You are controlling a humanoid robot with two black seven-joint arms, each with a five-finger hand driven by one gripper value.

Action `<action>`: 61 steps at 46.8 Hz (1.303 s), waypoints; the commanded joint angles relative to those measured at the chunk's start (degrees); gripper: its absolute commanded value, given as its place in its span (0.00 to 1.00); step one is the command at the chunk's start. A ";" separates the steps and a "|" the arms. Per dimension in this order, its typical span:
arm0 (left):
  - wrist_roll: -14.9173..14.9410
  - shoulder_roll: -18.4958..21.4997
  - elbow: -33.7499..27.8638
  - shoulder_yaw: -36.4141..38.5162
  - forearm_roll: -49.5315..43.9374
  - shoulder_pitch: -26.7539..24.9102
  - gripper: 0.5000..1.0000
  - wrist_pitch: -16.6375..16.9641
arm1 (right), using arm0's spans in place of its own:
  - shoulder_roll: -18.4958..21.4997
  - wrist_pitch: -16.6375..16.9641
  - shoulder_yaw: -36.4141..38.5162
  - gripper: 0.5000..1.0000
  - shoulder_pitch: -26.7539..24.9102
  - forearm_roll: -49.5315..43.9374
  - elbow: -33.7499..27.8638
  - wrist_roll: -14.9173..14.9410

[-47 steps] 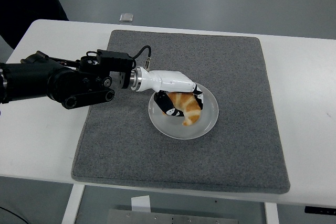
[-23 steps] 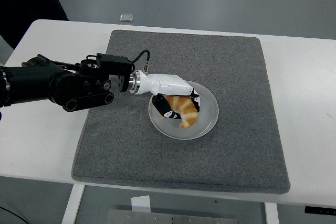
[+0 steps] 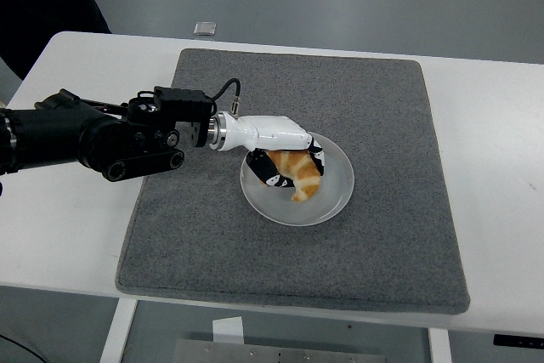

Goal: Place the bread on the plate

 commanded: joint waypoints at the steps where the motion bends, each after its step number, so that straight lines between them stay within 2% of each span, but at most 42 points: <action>1: 0.06 -0.08 -0.08 -0.16 -0.48 -0.08 0.78 0.02 | 0.00 -0.01 0.00 0.91 0.00 0.01 0.00 0.00; 3: 0.06 -0.08 -0.08 -0.25 -0.57 0.01 0.87 0.11 | 0.00 -0.01 0.00 0.91 0.00 0.01 0.00 0.00; 8: 0.06 -0.08 -0.26 -0.33 -0.66 -0.08 0.98 0.11 | 0.00 -0.01 0.00 0.90 0.00 0.01 0.00 0.00; 18: -0.02 -0.08 -0.70 -2.09 -2.50 -0.08 0.98 0.37 | 0.00 -0.01 0.00 0.90 0.00 -0.08 0.00 0.00; 31: 0.06 0.62 -0.96 -8.24 -11.37 -1.13 0.99 -0.60 | 0.00 -0.01 0.00 0.90 0.00 0.01 0.00 0.00; 39: 0.41 0.71 0.26 -14.22 -23.31 -0.08 0.99 -1.47 | 0.00 -0.01 0.00 0.90 0.00 -0.08 0.00 0.00; 50: 0.68 0.71 9.49 -17.03 -46.78 -0.17 0.99 -1.65 | 0.00 -0.01 0.00 0.90 0.00 0.01 0.00 0.00; 56: 0.68 0.27 15.81 -17.56 -54.09 -0.34 0.99 -3.23 | 0.00 -0.01 0.00 0.90 0.00 0.01 0.00 0.00; 61: 0.85 0.18 18.28 -20.37 -57.78 -0.08 0.99 -5.16 | 0.00 -0.01 0.00 0.90 0.00 0.01 0.00 0.00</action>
